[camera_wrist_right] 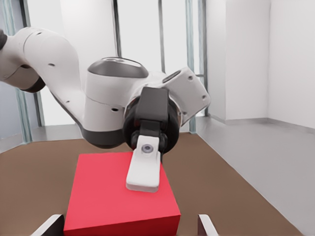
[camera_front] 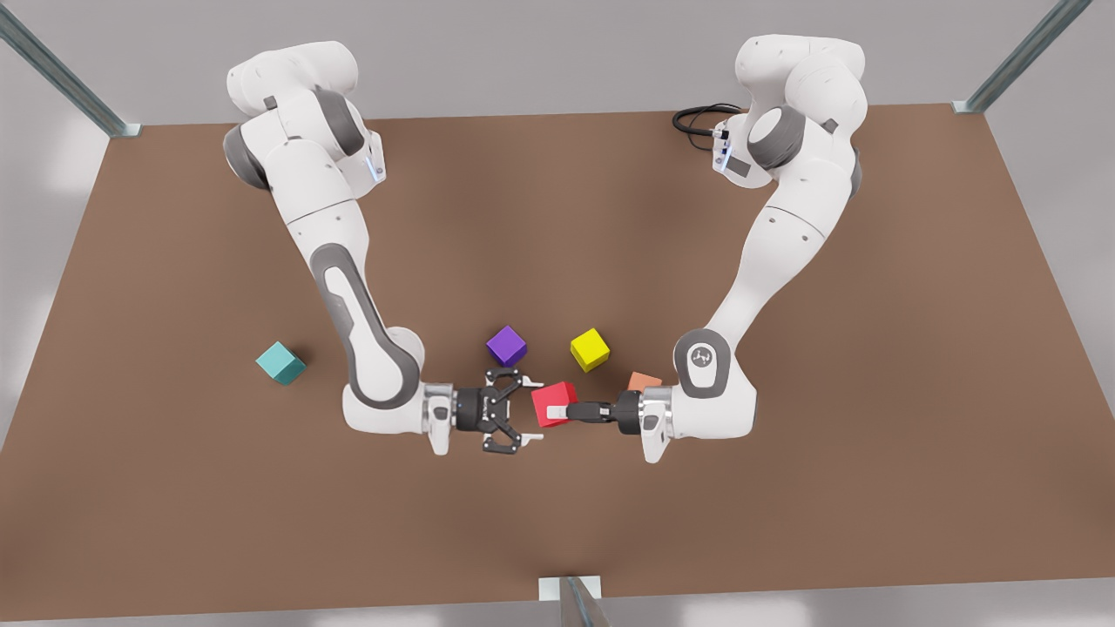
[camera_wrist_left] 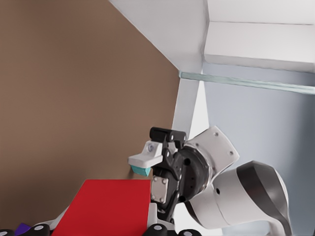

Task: Pick up red wooden cube and pass to hand red wooden cube and place in blue wooden cube

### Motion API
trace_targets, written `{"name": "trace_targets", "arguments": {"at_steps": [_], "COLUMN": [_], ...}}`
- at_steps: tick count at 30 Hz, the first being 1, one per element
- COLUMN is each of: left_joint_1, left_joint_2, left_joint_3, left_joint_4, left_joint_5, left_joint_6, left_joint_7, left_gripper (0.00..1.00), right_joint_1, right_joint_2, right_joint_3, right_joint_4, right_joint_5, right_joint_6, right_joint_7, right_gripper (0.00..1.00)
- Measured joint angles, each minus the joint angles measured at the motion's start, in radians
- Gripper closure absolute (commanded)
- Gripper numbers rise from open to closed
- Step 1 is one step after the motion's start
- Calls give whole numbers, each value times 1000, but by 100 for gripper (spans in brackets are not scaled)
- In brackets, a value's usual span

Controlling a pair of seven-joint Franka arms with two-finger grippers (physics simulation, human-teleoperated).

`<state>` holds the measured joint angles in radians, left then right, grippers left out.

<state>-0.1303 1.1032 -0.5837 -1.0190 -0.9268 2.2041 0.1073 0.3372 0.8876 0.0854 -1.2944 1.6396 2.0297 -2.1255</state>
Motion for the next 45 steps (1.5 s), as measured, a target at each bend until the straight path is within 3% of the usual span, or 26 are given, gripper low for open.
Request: {"name": "trace_targets", "arguments": {"at_steps": [16, 17, 18, 23, 24, 25, 26, 34, 39, 42, 45], "left_joint_1": [-11, -13, -14, -20, -21, -21, -21, -11, 115, 237, 334], "left_joint_2": [1, 1, 2, 2, 2, 2, 1, -5, -40, -102, -272], "left_joint_3": [-2, -1, -1, 0, 0, 0, 0, 0, 2, 3, 0], "left_joint_4": [0, 0, 0, 0, 0, 0, 0, -2, -20, -21, -19], "left_joint_5": [-4, -4, -4, -4, -5, -6, -11, -9, 7, 128, 526], "left_joint_6": [5, 7, 8, 14, 15, 15, 15, 16, -27, -108, -286], "left_joint_7": [16, 17, 17, 19, 20, 21, 24, 33, 30, 18, -26], "left_gripper": [31, 31, 31, 31, 25, 8, 0, 0, 0, 0, 0], "right_joint_1": [5, 5, 5, 4, 4, 3, 2, -3, -19, -77, -195], "right_joint_2": [34, 34, 33, 32, 31, 31, 30, 26, 23, 8, -58], "right_joint_3": [59, 60, 60, 60, 60, 60, 60, 59, 58, 51, 46], "right_joint_4": [14, 15, 14, 13, 13, 13, 13, 13, 7, 5, 5], "right_joint_5": [5, 5, 5, 4, 4, 3, 2, -3, -12, -127, -485], "right_joint_6": [70, 74, 78, 89, 91, 91, 92, 86, 83, 73, 42], "right_joint_7": [-47, -49, -51, -57, -58, -59, -60, -62, -62, -58, -34], "right_gripper": [0, 2, 12, 15, 19, 24, 31, 34, 34, 34, 34]}}
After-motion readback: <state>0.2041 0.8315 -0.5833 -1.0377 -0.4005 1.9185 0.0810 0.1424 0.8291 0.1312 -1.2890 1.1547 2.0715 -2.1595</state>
